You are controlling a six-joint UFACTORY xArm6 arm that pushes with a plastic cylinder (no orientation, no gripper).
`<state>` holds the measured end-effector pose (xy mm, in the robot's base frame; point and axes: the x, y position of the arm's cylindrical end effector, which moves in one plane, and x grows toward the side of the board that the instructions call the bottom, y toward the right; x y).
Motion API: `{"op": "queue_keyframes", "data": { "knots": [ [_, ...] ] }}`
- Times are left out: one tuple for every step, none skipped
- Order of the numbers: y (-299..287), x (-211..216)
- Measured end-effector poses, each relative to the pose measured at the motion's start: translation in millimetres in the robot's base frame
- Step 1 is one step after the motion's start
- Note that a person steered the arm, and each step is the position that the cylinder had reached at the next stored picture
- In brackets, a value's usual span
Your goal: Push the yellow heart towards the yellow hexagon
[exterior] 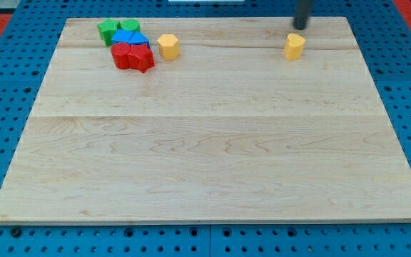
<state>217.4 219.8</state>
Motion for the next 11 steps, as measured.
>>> {"op": "queue_keyframes", "data": {
  "knots": [
    [-7.6,41.6],
    [-94.0,72.3],
    [-180.2,76.9],
    [-156.5,76.9],
    [-126.9,95.1],
    [-172.5,126.3],
    [-225.3,119.4],
    [-238.6,95.5],
    [-173.1,75.6],
    [-185.2,71.2],
    [-237.6,78.9]
  ]
}}
